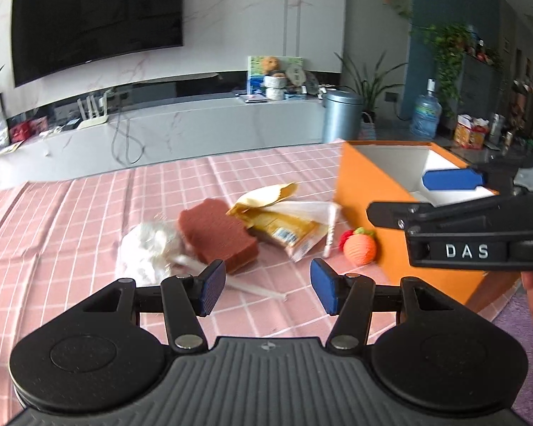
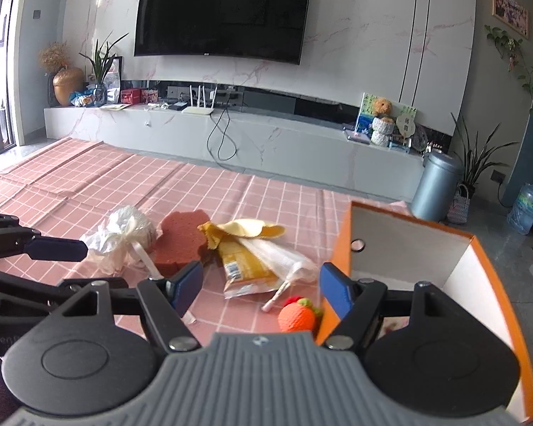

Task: Organize soft objects
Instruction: 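Move the left gripper to the white plastic bag while the right approaches the red sponge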

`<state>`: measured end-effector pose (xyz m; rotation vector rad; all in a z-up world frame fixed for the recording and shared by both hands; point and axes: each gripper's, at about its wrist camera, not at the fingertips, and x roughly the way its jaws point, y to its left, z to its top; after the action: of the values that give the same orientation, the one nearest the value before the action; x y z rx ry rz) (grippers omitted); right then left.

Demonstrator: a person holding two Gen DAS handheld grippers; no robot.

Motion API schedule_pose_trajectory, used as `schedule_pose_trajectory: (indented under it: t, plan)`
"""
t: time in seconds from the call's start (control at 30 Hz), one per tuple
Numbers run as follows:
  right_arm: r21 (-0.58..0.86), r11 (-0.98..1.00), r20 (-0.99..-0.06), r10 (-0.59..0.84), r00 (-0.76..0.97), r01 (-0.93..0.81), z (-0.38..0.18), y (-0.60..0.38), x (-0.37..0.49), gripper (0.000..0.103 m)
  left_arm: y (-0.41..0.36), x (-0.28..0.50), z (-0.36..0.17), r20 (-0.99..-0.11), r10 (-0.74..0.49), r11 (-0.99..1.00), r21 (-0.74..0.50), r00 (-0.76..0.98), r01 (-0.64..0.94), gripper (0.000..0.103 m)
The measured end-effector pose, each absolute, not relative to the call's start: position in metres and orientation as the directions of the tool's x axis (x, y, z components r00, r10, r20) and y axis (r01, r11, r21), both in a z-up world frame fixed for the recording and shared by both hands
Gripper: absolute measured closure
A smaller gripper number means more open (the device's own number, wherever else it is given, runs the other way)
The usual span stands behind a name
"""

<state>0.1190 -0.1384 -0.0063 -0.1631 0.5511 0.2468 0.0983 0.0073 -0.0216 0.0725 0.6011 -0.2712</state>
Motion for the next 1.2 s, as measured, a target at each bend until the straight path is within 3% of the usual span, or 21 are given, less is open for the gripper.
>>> schedule_pose_trajectory:
  t: [0.4,0.5,0.87,1.2]
  plan:
    - [-0.065,0.951,-0.615,0.201,0.762,-0.303,-0.048,-0.112,0.135,0.032,0.052,0.093,-0.051,-0.599,-0.163,0.986,-0.086,0.784,0.14,0.037]
    - [-0.064,0.946,-0.624,0.209,0.753,-0.316,-0.053,-0.105,0.142,0.032,0.062,0.095,-0.053,-0.592,-0.13,0.991,-0.089,0.796,0.096,0.027]
    - [-0.034,0.945,-0.642,0.23,0.732,-0.326,-0.059,-0.08,0.2,0.038,0.081,0.15,-0.048,-0.598,-0.063,0.998,-0.046,0.799,0.044,0.024]
    - [0.037,0.937,-0.726,0.265,0.634,-0.348,-0.06,-0.049,0.266,0.038,0.107,0.24,-0.044,-0.757,-0.124,0.992,-0.098,0.641,0.076,0.02]
